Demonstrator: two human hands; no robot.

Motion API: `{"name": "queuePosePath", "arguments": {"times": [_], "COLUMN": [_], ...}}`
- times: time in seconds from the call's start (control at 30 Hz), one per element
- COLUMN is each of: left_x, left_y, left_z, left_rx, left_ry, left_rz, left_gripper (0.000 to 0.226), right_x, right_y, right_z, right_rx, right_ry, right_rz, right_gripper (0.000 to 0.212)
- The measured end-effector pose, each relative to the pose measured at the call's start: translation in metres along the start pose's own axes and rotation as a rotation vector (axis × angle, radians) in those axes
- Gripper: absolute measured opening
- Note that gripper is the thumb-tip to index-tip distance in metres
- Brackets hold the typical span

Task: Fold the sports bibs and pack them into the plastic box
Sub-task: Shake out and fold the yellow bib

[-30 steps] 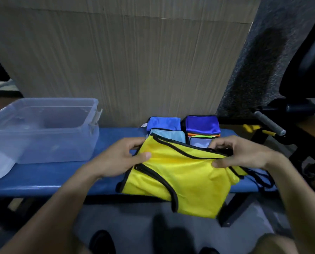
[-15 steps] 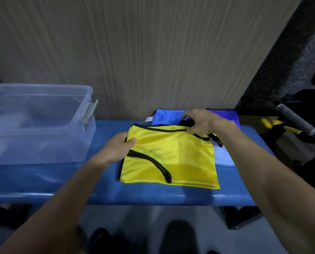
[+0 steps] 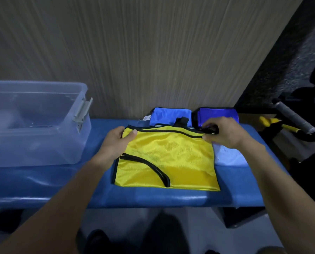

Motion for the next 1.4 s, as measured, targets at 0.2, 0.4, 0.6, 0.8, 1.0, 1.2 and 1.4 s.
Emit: {"name": "queuePosePath", "arguments": {"times": [0.2,0.4,0.6,0.8,1.0,1.2,1.4], "left_x": [-0.002,-0.014,-0.01,-0.008,-0.004,-0.004,-0.003], "left_y": [-0.004,-0.014,-0.009,-0.005,-0.004,-0.003,0.004], "left_z": [-0.001,0.001,0.007,0.009,0.007,0.0,-0.004], "left_rx": [0.118,0.111,0.157,0.193,0.214,0.192,0.173], "left_ry": [-0.106,-0.164,-0.179,-0.161,-0.111,-0.055,-0.103], "left_rz": [0.097,0.045,0.082,0.096,0.14,0.092,0.037], "left_gripper": [0.036,0.049,0.042,0.028,0.024,0.026,0.055], "right_x": [-0.009,0.006,0.001,-0.01,-0.025,-0.032,-0.032], "right_y": [-0.041,0.012,0.033,0.037,0.04,0.047,0.052], "right_z": [-0.009,0.035,0.052,0.062,0.059,0.052,0.056], "right_rx": [0.075,0.367,0.2,0.15,0.182,0.101,0.143], "right_ry": [-0.537,-0.378,-0.355,-0.375,-0.667,-1.166,-1.259], "right_rz": [0.196,0.271,0.309,0.443,0.428,0.488,0.52], "right_gripper": [0.027,0.044,0.034,0.055,0.046,0.012,0.013]}}
Point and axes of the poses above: each hand's wrist, its own y-axis away from the middle knuckle, its own z-axis out of the palm, x = y × z, the point moved 2 cm from there along -y, towards the middle knuckle, and after that the axes turned 5 degrees about z, right-handed, at the moved point
